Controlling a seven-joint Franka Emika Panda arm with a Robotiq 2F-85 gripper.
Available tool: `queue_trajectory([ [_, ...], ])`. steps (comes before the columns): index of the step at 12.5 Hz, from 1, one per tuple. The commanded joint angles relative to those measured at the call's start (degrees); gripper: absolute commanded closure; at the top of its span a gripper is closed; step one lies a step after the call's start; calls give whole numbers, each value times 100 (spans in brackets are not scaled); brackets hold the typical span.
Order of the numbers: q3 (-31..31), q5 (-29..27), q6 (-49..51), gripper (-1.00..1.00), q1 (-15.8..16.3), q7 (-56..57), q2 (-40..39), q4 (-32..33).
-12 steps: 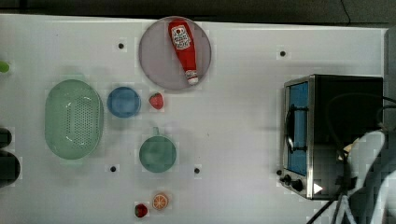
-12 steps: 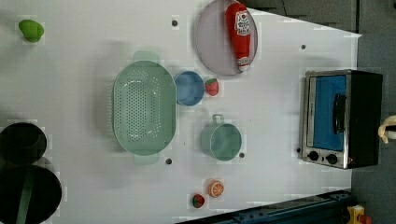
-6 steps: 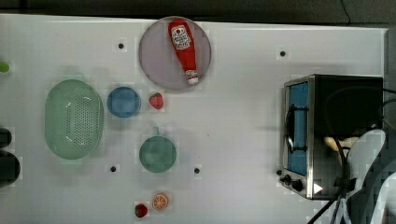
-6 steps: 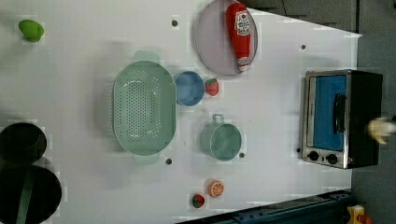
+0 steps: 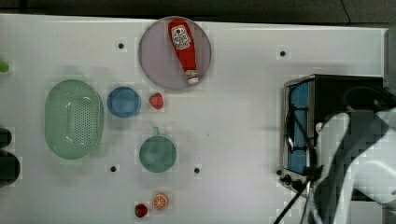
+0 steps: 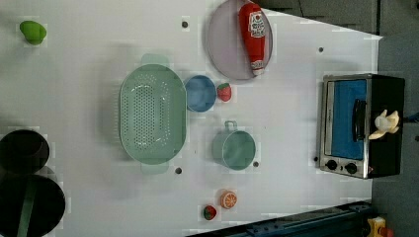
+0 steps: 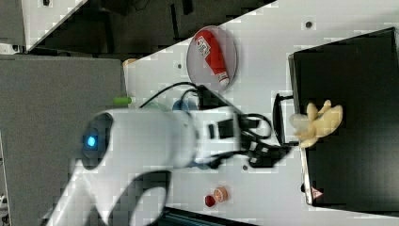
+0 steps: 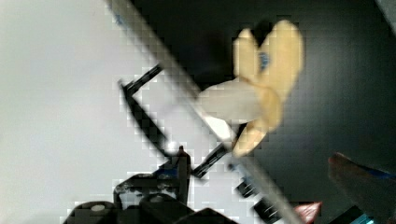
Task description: Pick banana from table and place on oven.
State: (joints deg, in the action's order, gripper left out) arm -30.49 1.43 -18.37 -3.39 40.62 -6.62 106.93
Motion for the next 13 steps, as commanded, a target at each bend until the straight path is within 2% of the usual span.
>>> queue_trajectory([
  [1,532,-74,700,-100,433,-1649,933,-303],
  [4,1536,23,1333,-100,498,-3331,1576,-295],
  [8,2453,252,2011,-100,498,-4628,2155,-262],
  [13,2514,251,2103,-100,496,-4759,2385,-201],
])
